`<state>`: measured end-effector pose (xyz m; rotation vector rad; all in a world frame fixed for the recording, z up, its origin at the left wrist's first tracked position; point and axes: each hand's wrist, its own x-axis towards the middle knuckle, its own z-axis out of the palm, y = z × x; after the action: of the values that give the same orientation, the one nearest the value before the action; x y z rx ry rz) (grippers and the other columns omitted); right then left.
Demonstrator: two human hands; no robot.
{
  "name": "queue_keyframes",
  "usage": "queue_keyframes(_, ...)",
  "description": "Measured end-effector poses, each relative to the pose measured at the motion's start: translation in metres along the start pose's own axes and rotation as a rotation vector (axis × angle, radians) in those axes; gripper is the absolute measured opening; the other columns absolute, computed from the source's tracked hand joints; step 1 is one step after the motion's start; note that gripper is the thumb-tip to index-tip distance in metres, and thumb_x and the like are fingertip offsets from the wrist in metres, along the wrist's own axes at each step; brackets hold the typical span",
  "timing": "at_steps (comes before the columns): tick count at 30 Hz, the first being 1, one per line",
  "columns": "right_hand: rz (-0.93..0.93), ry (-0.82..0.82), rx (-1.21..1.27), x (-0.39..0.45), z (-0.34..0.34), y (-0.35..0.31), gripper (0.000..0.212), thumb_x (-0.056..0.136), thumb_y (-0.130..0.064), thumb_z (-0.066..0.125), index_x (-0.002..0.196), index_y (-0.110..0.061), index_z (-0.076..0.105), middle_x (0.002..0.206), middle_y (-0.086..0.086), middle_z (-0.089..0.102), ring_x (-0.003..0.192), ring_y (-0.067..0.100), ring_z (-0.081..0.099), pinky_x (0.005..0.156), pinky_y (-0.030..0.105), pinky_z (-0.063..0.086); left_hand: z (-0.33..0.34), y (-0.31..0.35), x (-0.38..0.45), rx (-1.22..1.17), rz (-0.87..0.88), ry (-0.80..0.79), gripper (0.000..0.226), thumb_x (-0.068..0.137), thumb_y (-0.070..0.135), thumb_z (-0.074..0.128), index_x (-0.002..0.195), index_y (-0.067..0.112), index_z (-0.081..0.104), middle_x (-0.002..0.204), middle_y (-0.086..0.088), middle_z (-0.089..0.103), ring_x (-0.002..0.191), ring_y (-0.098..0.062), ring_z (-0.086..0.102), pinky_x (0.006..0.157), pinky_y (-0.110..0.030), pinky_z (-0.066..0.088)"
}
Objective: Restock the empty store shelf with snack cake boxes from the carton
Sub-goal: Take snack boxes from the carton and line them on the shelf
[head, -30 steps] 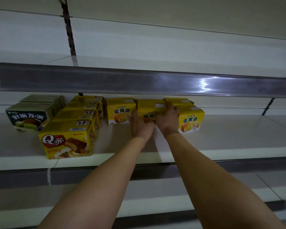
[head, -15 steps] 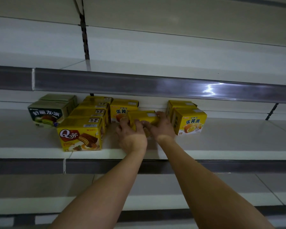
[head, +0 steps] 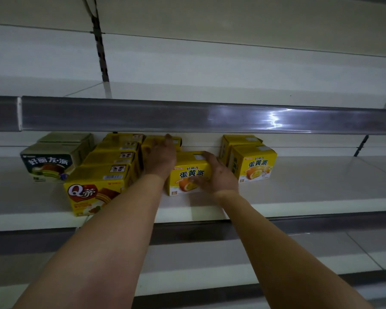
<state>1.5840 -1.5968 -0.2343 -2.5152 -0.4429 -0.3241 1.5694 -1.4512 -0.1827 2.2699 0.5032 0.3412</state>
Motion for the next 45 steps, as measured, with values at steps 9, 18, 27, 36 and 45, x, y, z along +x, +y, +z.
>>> queue_keyframes(9,0.037,0.050,0.003,0.005,0.003,-0.003,0.071,0.080,-0.054,0.068,0.139,-0.032,0.035,0.120,0.002,0.062,0.106,0.026,0.061,0.080,0.035,0.051,-0.001,0.020,0.008,0.210,0.031,-0.056,0.061,0.098,0.054,0.017,0.146,0.020,0.034,0.156,-0.010,0.023,0.145,-0.033,0.007,0.116,-0.054,0.000)
queue_keyframes(18,0.027,0.022,-0.036,0.006,0.001,-0.005,0.070,0.080,-0.052,0.068,0.137,-0.029,0.035,0.119,0.003,0.062,0.104,0.026,0.062,0.079,0.035,0.053,-0.001,0.005,0.042,0.084,-0.038,-0.091,0.043,0.104,0.024,0.027,0.140,0.006,0.043,0.150,-0.017,0.035,0.139,-0.034,0.030,0.117,-0.043,0.017)
queue_keyframes(27,0.011,0.048,0.038,0.007,0.002,0.008,0.065,0.085,-0.038,0.069,0.140,-0.027,0.037,0.120,0.008,0.062,0.105,0.028,0.062,0.083,0.040,0.053,0.009,-0.010,0.065,-0.003,-0.085,0.067,0.042,0.101,0.012,0.025,0.139,0.005,0.041,0.146,-0.023,0.033,0.136,-0.040,0.028,0.113,-0.044,0.025)
queue_keyframes(36,-0.007,0.049,0.114,0.011,0.011,-0.002,0.066,0.089,-0.026,0.067,0.145,-0.024,0.032,0.128,0.010,0.057,0.111,0.029,0.059,0.089,0.040,0.051,0.022,-0.023,0.038,-0.525,-0.214,-0.029,0.100,0.069,0.082,0.026,0.140,0.015,0.042,0.138,-0.011,0.051,0.122,-0.031,0.053,0.106,-0.045,0.039)
queue_keyframes(45,0.165,-0.026,0.435,0.018,0.013,0.006,0.089,0.082,-0.016,0.073,0.152,-0.020,0.018,0.143,0.008,0.046,0.128,0.027,0.048,0.103,0.042,0.044,0.037,-0.033,-0.010,-0.621,-0.078,-0.152,0.068,0.063,0.006,0.074,0.126,0.019,0.050,0.111,-0.002,0.063,0.103,-0.023,0.060,0.081,-0.031,0.049)
